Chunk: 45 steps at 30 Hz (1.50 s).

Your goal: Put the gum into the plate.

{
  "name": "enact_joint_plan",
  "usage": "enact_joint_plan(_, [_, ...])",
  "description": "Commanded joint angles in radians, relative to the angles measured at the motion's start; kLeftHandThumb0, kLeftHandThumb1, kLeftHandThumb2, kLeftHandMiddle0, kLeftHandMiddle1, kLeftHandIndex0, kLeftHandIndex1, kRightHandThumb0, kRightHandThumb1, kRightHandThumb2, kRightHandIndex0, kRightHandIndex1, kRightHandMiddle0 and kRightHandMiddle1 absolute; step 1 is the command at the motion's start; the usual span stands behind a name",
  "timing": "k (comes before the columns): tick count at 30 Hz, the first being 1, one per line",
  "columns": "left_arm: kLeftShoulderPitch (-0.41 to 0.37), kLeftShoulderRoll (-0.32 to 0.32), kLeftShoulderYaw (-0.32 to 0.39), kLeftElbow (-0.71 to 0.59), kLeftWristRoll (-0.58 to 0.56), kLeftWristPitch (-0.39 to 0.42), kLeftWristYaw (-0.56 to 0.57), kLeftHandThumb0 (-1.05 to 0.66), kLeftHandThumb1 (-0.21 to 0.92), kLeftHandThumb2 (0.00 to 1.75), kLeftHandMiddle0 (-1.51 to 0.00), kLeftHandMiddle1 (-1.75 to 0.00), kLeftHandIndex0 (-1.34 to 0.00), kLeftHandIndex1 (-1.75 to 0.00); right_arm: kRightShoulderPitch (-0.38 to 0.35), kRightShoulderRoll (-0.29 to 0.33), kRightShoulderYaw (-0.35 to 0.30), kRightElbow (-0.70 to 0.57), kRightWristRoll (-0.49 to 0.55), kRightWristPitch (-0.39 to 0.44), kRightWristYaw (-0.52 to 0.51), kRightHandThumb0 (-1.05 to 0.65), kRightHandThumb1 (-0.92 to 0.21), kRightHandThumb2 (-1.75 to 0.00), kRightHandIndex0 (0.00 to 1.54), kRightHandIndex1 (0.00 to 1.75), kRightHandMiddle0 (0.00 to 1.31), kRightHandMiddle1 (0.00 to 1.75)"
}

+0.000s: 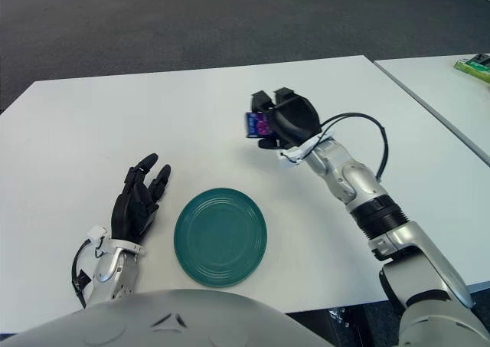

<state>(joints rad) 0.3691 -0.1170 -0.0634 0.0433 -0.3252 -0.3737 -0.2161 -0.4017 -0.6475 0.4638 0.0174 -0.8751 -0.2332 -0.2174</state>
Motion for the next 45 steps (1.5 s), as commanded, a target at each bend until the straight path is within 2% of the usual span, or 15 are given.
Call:
enact_joint_plan(1, [-0.013, -0.012, 0.007, 0.002, 0.017, 0.022, 0.021, -0.90, 0.92, 0.84, -0.43, -0.02, -0.01, -0.88, 0.039, 0.014, 0.011, -0.103, -0.032, -0.038, 0.038, -0.45, -0.43, -1.18, 1.18, 1.75, 0.53, 1.75])
enact_joint_plan(9, [0.000, -0.017, -0.002, -0.026, 0.058, 0.037, 0.055, -0.87, 0.92, 0.83, -0.41, -0.01, 0.00, -0.82, 0.146, 0.036, 0.079, -0.253, -0.033, -0.130, 0.194, -0.45, -0.39, -1.22, 1.15, 1.75, 0.55, 1.75])
enact_joint_plan(16, [0.005, -0.022, -0.013, -0.036, 0.086, 0.050, 0.081, -0.88, 0.92, 0.84, -0.38, 0.00, 0.00, -0.79, 0.123, 0.040, 0.085, -0.249, -0.037, -0.258, 0.250, -0.45, -0.40, -1.20, 1.15, 1.75, 0.54, 1.75])
enact_joint_plan(23, [-0.001, -0.026, -0.022, -0.034, 0.063, 0.060, 0.068, -0.88, 0.92, 0.84, -0.39, -0.01, 0.00, -0.78, 0.079, 0.053, 0.092, -0.296, 0.007, -0.339, 0.374, -0.45, -0.42, -1.18, 1.16, 1.75, 0.53, 1.75])
enact_joint_plan(28, [-0.011, -0.030, -0.025, -0.022, 0.047, 0.039, 0.057, -0.87, 0.92, 0.83, -0.40, -0.01, 0.00, -0.80, 0.103, 0.074, 0.101, -0.303, 0.018, -0.404, 0.375, -0.44, -0.46, -1.14, 1.14, 1.75, 0.50, 1.75])
enact_joint_plan(33, [-0.012, -0.036, -0.031, -0.018, 0.050, 0.021, 0.061, -0.87, 0.92, 0.83, -0.41, -0.02, 0.00, -0.84, 0.197, 0.079, 0.106, -0.306, -0.001, -0.439, 0.345, -0.42, -0.51, -1.07, 1.10, 1.75, 0.46, 1.75])
enact_joint_plan(45, [-0.009, -0.040, -0.034, -0.020, 0.038, 0.022, 0.066, -0.87, 0.92, 0.85, -0.44, -0.03, 0.00, -0.87, 0.206, 0.089, 0.098, -0.251, 0.062, -0.469, 0.439, -0.39, -0.65, -0.90, 1.03, 1.75, 0.37, 1.75])
